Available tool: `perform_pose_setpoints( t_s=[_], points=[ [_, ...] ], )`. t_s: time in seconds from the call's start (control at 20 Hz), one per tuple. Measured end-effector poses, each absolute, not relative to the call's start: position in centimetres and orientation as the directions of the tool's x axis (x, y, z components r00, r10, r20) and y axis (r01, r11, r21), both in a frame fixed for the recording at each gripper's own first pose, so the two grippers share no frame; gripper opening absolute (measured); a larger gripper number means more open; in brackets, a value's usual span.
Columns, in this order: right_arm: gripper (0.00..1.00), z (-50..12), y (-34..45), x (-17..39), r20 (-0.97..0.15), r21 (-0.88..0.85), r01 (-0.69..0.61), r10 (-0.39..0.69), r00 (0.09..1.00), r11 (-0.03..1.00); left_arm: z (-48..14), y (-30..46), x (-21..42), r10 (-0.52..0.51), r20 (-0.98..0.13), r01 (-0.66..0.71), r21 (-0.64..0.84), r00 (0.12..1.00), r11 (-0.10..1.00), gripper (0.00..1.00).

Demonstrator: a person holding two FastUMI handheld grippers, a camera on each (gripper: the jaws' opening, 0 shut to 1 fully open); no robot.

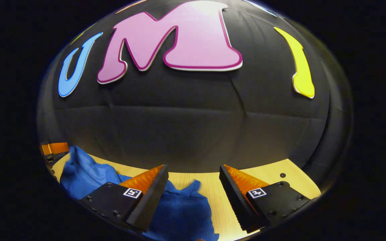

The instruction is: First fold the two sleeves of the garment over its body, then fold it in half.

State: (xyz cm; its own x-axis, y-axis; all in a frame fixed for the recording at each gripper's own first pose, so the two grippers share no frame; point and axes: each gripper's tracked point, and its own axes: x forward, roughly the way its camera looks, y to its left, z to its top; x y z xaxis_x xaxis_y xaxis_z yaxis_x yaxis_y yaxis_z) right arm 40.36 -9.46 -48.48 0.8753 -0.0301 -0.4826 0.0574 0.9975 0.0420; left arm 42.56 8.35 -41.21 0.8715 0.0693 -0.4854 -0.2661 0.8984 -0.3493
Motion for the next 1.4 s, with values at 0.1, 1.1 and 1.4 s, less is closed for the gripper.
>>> perform_pose_setpoints(
  t_s=[0.1,1.1,1.4],
  points=[
    [0.98,-47.4,-9.7,39.3,-0.462,0.019,0.06,-0.045,0.886,0.998,-40.3,8.1,42.0,0.104,-0.473,-0.239,-0.234,0.875,0.942,0.84],
    [0.97,-26.9,-2.7,12.9,-0.307,0.134,0.073,-0.029,0.951,0.988,-18.4,4.8,16.1,0.114,-0.161,-0.13,-0.096,0.98,0.987,0.81],
    [0.97,-17.7,-1.6,7.7,-0.245,0.128,0.034,-0.002,0.97,0.991,-10.2,3.2,7.3,0.118,-0.113,-0.131,-0.11,0.987,0.985,0.82]
  ],
)
